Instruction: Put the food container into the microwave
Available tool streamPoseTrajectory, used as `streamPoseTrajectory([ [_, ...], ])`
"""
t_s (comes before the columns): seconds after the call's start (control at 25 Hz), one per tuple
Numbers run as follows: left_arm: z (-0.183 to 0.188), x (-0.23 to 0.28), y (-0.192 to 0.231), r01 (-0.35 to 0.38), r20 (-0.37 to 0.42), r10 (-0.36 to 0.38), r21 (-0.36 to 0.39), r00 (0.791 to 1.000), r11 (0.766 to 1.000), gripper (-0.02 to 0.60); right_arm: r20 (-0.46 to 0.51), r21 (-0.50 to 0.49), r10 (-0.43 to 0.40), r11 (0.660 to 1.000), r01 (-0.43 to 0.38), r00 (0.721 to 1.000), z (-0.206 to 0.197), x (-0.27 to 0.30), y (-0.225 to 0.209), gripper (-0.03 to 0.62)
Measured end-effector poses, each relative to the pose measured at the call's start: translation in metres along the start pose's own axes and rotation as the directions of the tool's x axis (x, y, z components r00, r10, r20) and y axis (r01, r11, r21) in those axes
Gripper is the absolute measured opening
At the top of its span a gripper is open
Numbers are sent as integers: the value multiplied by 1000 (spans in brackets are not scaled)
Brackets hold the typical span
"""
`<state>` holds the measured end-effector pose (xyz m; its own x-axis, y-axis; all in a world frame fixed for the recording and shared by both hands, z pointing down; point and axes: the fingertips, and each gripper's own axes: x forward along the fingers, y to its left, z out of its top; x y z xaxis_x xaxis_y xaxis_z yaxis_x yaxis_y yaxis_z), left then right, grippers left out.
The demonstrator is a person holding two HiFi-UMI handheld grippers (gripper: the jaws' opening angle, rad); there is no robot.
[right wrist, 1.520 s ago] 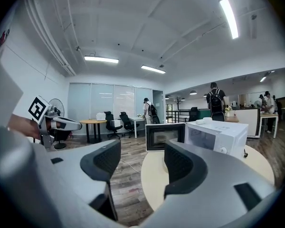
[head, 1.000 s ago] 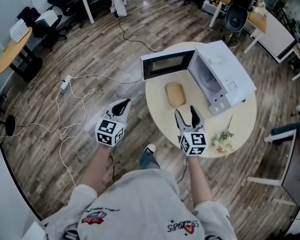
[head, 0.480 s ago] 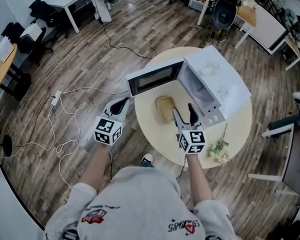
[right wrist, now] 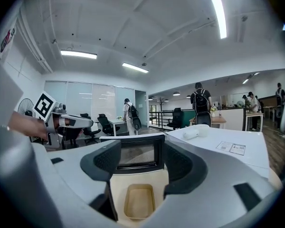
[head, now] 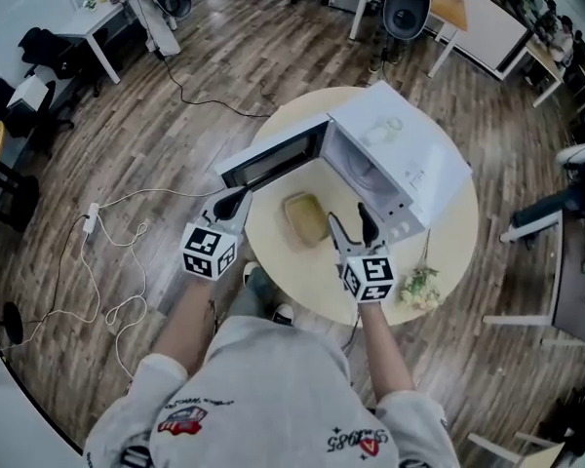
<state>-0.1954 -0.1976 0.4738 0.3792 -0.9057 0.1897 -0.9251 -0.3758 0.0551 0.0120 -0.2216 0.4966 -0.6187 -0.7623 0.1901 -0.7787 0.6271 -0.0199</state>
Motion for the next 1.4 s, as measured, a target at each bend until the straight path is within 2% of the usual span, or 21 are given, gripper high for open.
streamPoseTrajectory([
  [0.24,3,32,0,69,1,-69,-4,998,998,5,-3,0,-50,999,50,999,1,5,-14,270],
  [0.48,-5,44,1,99,-8,-99,-11,995,995,5,-20,-11,-64,998,64,998,-4,7,-16,270],
  [0.6,-10,43,1,97,-14,-98,-22,995,995,5,-52,-36,-42,999,40,998,-11,10,-12,270],
  [0.84,-20,33,11,66,-24,-67,-37,997,997,5,-150,-98,49,993,-64,987,-28,27,2,275],
  [1.08,-30,13,33,6,-34,-8,-57,999,998,5,-264,-113,116,982,-151,957,-75,47,17,273],
  [1.4,-58,-29,61,-99,-78,92,-101,993,990,5,-447,-117,200,953,-279,872,-157,65,49,273],
])
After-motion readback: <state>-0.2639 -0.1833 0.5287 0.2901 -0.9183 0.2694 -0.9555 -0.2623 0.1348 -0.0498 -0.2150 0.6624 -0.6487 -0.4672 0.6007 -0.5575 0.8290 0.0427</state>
